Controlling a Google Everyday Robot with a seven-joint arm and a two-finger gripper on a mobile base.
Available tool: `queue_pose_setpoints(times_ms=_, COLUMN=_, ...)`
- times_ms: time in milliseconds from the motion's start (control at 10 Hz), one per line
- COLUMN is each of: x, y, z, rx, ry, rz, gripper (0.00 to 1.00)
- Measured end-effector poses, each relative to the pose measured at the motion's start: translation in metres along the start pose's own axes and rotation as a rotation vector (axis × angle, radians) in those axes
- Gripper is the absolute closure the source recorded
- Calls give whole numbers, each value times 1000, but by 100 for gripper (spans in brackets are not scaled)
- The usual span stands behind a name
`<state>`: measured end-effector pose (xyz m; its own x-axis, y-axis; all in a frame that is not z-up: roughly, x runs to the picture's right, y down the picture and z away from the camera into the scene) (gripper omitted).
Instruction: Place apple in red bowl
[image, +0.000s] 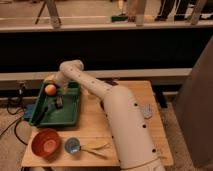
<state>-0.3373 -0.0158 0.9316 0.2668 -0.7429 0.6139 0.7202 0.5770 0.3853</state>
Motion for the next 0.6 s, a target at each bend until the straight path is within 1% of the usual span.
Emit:
queue_pose_setpoints(times_ms=100, x=1, y=-3, z=5, rx=17, ry=27, rz=-2, gripper=20)
queue_pose_setpoints(times_ms=300, x=4, y=-9, z=13, rx=41, ry=59, rz=-5, gripper=20)
queue_pose_setpoints(times_ms=600, x=9, y=-12, z=24, rx=46, ry=74, rz=-3, gripper=20)
